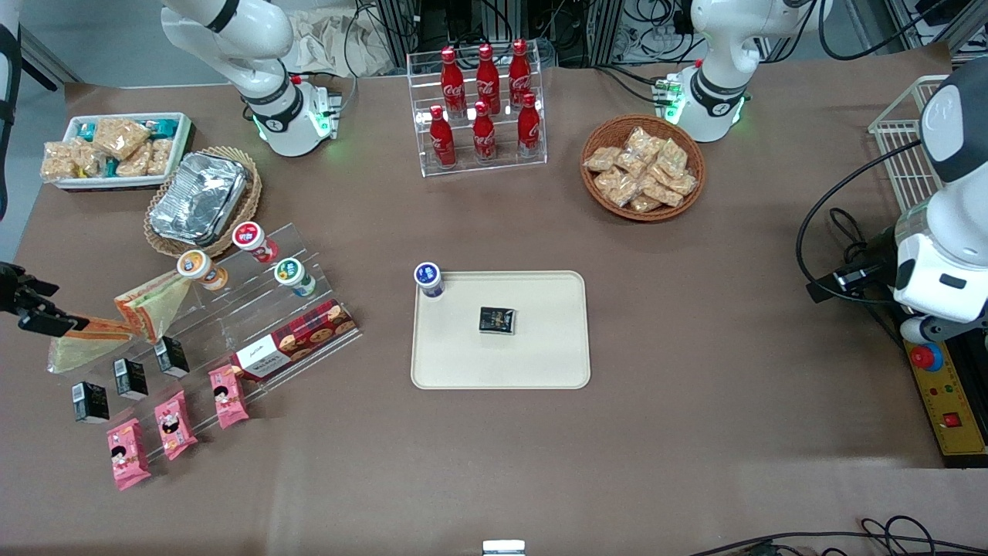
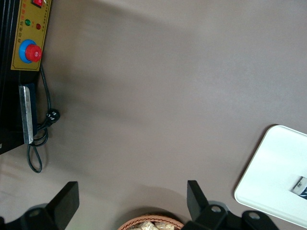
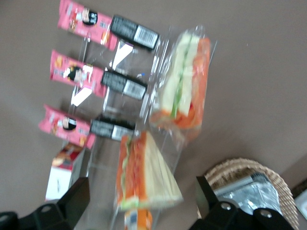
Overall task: Place sandwich on tray
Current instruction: 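Close the right gripper on the upright wrapped triangular sandwich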
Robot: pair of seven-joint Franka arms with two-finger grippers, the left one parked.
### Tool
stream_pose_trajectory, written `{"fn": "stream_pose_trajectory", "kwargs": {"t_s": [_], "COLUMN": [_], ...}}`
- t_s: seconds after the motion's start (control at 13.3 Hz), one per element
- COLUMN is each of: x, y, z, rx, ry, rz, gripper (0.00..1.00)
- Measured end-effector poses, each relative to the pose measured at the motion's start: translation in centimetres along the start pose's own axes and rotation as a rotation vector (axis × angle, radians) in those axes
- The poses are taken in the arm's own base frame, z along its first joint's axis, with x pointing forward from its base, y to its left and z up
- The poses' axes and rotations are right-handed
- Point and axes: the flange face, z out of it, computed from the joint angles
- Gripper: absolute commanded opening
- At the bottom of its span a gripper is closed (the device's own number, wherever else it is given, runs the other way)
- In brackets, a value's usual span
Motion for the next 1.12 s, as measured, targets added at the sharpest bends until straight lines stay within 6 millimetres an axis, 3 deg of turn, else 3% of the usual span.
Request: {"fn": "stream_pose_trajectory", "kwargs": {"t_s": [0.38,1.12], "x": [2.6,4.3], "y": [3.1,4.2], "z": [2.7,5.7], "rx": [0.0,0.046], "ry": [0.0,-0.033], "rz": [0.067,0.136], "gripper": [0.98,0.98]}}
